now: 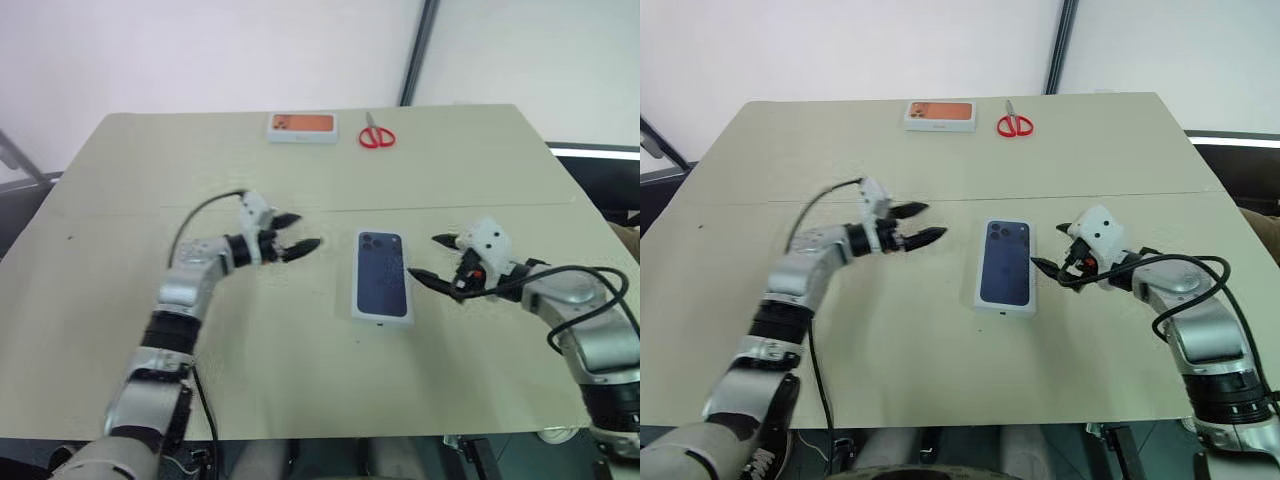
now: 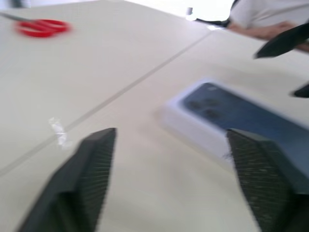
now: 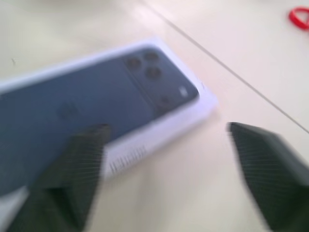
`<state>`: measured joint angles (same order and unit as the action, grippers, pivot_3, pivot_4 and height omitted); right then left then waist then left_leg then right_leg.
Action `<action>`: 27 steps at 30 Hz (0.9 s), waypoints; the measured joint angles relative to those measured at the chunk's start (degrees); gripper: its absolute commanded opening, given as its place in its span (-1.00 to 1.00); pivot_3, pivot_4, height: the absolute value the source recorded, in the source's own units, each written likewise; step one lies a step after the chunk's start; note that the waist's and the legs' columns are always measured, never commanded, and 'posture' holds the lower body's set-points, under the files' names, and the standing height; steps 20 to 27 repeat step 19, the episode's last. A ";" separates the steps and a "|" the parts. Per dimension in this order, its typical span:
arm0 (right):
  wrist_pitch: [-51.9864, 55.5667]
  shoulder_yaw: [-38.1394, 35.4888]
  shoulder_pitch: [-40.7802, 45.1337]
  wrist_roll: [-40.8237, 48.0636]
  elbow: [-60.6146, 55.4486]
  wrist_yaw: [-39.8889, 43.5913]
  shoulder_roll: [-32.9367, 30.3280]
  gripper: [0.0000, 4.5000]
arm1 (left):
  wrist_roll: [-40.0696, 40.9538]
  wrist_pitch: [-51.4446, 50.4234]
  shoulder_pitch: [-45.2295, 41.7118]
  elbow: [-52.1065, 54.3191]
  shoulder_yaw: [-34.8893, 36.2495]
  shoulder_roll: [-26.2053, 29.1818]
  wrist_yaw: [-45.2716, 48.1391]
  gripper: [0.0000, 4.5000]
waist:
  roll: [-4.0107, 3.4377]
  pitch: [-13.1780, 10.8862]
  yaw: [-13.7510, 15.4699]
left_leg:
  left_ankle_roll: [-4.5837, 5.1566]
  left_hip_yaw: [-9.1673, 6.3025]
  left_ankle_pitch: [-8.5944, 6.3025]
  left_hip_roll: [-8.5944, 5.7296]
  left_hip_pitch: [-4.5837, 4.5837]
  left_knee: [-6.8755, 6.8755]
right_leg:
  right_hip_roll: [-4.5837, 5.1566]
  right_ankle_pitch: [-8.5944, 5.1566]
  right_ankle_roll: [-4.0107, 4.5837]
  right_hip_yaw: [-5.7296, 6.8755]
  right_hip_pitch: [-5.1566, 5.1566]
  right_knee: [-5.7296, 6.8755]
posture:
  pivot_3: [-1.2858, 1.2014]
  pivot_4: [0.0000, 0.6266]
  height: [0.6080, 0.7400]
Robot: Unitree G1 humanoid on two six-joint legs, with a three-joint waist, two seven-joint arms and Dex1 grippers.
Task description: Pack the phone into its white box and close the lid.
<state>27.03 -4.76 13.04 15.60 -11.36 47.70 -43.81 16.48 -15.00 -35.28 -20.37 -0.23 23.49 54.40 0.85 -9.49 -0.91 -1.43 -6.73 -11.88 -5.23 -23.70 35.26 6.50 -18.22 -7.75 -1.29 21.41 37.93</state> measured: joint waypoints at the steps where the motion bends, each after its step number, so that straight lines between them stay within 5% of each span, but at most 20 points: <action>1: 0.00 -0.40 -0.20 0.75 0.02 0.69 -0.02 0.98 | 0.02 0.67 1.04 0.39 0.85 2.26 0.77 0.96 | -0.01 0.00 -0.11 | 0.00 0.01 0.00 0.01 0.00 -0.03 | 0.00 0.00 0.00 -0.02 0.02 0.00 | 0.03 -0.52 1.00; 11: -1.83 -7.56 -9.63 7.45 -2.44 9.11 -4.15 0.98 | 0.73 5.29 22.61 9.30 8.73 15.77 4.67 0.96 | -0.02 -0.03 0.13 | 0.02 0.04 -0.04 0.00 0.01 -0.10 | 0.26 0.01 0.05 -0.06 0.00 -0.13 | 0.03 -0.52 1.00; 27: -8.82 -6.79 -10.39 3.85 -0.92 9.16 -4.53 0.98 | 5.79 2.48 26.64 16.35 14.78 15.93 1.42 0.96 | -0.01 -0.03 1.52 | 0.02 0.01 -0.05 0.01 0.00 -0.11 | 0.29 0.01 0.06 0.00 -0.03 -0.24 | 0.03 -0.52 1.00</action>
